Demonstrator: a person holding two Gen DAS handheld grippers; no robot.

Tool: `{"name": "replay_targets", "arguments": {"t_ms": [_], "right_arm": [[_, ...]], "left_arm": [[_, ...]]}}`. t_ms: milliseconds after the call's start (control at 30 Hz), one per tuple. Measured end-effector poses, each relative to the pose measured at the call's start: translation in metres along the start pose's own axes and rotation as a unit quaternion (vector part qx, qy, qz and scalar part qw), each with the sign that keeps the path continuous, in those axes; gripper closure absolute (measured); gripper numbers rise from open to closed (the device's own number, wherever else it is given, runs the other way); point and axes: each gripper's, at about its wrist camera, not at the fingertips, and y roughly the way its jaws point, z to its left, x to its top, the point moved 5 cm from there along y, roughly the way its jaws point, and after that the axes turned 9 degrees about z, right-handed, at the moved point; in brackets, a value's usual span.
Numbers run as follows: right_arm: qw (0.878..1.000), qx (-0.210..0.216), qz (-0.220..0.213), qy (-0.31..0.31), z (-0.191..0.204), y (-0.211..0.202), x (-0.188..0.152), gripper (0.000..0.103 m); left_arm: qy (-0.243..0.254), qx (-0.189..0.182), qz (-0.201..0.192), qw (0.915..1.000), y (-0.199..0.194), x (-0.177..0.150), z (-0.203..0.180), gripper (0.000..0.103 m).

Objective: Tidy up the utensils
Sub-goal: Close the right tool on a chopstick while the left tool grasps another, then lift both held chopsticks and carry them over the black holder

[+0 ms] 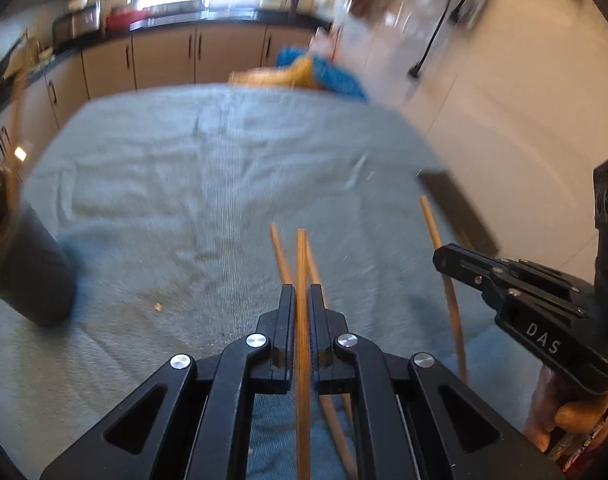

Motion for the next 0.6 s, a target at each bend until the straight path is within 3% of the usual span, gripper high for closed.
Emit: {"name": "replay_targets", "arguments": {"t_ms": [233,600], "right_arm": [[0.991,0.028,-0.128,-0.011,0.027,-0.066,-0.008,0.097],[0.984,0.026,-0.178,-0.017,0.063,-0.090,-0.015,0.097]], "left_arm": [[0.001,-0.014,-0.101,0.9948,-0.074,-0.003,0.008,0.097],[0.001,-0.011,-0.147,0.9891,-0.130,-0.017,0.026,0.097]]}}
